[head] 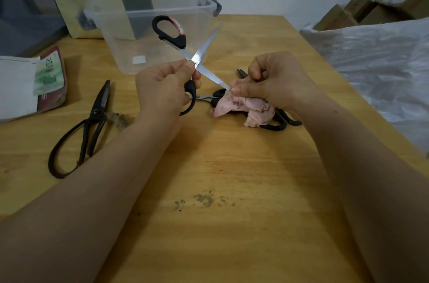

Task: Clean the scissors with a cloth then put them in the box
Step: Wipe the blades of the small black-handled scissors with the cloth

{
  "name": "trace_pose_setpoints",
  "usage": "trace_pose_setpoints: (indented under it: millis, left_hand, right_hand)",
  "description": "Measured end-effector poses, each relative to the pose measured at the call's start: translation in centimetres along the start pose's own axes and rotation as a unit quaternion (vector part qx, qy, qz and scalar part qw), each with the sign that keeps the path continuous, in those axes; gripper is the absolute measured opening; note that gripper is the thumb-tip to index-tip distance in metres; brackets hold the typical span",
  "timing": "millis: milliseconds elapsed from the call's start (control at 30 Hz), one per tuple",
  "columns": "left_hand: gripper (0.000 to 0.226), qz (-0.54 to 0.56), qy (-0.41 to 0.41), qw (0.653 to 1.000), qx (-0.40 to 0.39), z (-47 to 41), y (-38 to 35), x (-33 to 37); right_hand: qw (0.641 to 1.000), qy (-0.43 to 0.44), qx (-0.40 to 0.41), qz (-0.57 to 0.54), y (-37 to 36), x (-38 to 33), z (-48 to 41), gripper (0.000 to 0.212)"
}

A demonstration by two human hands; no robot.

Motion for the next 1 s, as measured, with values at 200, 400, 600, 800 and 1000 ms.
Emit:
trace_pose_setpoints:
  millis: [200,400,600,800,1000]
  left_hand:
    - [0.017,-0.028,-0.017,0.999,0.042,-0.6,1.2,0.3]
    - [0.026,-0.043,-0.011,0.999,0.027,0.0,0.4,0.2]
    - [0.025,-0.036,-0.011,0.999,0.01,0.1,0.0,0.1]
    - [0.017,-0.005,-0.008,1.0,-0.003,0.2,-0.3,0.2]
    - [0.019,-0.018,-0.008,1.0,-0.007,0.4,-0.5,0.1]
  right_hand:
    - [0.998,0.004,0.038,0.055,1.5,-0.2,0.4,0.007]
    - [0.977,0.025,0.12,0.175,1.4,-0.6,0.2,0.023]
    - [0.946,-0.044,0.048,0.317,-0.1,0.0,-0.5,0.029]
    - [0.933,0.045,0.271,0.232,3.3,-1.5,0.6,0.022]
    - [0.936,0.047,0.208,0.28,2.0,-1.0,-0.3,0.025]
Point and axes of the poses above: each hand's wrist, its own z-axis away from the middle knuckle, its own y-axis out of the back of the hand, x = y × z, the point moved 5 cm from there along -z, towards the middle knuckle, and after that the axes turned 9 degrees about -y, right-handed, at the moved point
